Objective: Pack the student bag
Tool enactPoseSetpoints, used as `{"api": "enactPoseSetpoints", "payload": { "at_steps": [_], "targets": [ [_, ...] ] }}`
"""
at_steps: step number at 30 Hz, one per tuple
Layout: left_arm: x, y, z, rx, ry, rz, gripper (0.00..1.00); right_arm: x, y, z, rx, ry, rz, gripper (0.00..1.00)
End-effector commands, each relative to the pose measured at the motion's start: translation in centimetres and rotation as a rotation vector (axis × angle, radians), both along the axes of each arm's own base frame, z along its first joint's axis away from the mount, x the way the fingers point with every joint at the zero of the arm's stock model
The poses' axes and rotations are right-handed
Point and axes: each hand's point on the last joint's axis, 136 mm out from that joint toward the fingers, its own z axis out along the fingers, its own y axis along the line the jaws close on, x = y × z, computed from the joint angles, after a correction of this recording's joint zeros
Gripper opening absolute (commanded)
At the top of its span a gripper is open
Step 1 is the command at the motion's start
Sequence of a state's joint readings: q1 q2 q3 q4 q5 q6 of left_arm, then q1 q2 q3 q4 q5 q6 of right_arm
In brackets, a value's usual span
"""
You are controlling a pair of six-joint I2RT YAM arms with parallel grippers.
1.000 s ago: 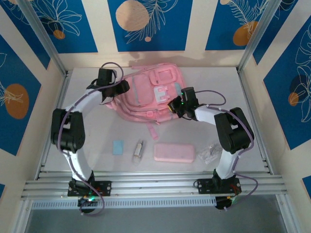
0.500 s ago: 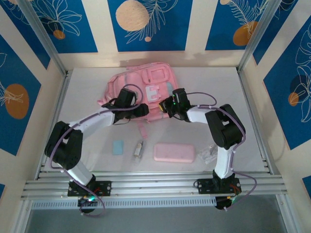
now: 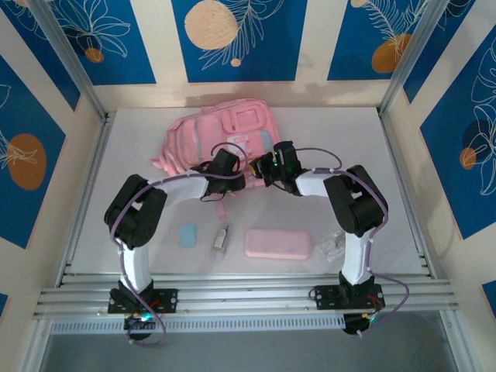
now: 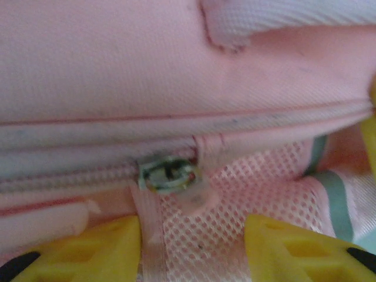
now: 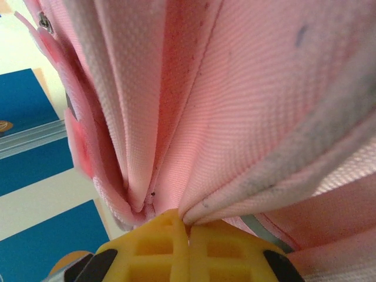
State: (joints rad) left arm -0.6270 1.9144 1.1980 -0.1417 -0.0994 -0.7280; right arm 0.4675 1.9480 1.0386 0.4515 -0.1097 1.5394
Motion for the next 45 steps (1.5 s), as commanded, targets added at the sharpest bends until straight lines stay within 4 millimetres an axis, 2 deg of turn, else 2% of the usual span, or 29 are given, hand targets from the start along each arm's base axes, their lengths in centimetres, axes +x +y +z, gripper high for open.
{"api": "enactPoseSetpoints", "payload": {
  "at_steps": [1,6,9,13,17,24,26,28,30,31,34,39,43,45],
  "targets": [
    [2.3,1.4,0.7,0.082,-0.094,0.097,0.50,-1.8,2.8,1.1,0.081,-0.017,0.113,0.00],
    [4.0,1.1,2.5,0.040,-0.164,0.131,0.49,-2.9,3.2,0.2,0.089,0.010,0.130,0.00],
    [4.8,0.6,3.5,0.041,-0.183,0.116,0.45,-3.3,3.3,-0.5,0.092,0.028,0.141,0.00],
    [5.3,0.7,3.4,0.062,-0.183,0.094,0.28,-3.3,3.2,-0.9,0.093,0.030,0.146,0.00],
    [4.7,1.5,3.0,0.072,-0.166,0.084,0.18,-3.4,2.8,-1.0,0.078,0.025,0.153,0.00],
    [2.8,3.0,2.9,0.099,-0.101,0.011,0.16,-3.1,1.5,-1.8,0.048,0.033,0.152,0.00],
    [2.3,3.2,3.0,0.089,-0.071,-0.020,0.14,-3.0,1.0,-2.0,0.033,0.031,0.153,0.00],
    [1.9,2.9,3.0,0.077,-0.043,-0.065,0.07,-2.9,0.7,-2.0,0.018,0.025,0.156,0.00],
    [1.5,2.5,3.0,0.081,-0.017,-0.105,0.04,-2.9,0.5,-2.0,0.004,0.019,0.162,0.00],
    [1.3,2.3,3.1,0.080,-0.004,-0.123,0.04,-3.0,0.5,-2.1,-0.004,0.019,0.168,0.00],
    [1.0,1.9,3.4,0.059,0.007,-0.160,0.12,-3.1,0.1,-2.5,-0.027,0.023,0.182,0.00],
    [1.0,1.5,3.8,-0.028,0.025,-0.209,0.12,-3.1,-0.7,-3.2,-0.055,0.027,0.188,0.00],
    [1.4,1.9,3.3,-0.026,0.038,-0.218,0.24,-3.1,-0.6,-3.1,-0.058,0.019,0.205,0.00],
    [1.6,2.3,3.0,-0.019,0.038,-0.207,0.24,-3.1,-0.3,-3.0,-0.057,0.014,0.218,0.00]
  ]
}}
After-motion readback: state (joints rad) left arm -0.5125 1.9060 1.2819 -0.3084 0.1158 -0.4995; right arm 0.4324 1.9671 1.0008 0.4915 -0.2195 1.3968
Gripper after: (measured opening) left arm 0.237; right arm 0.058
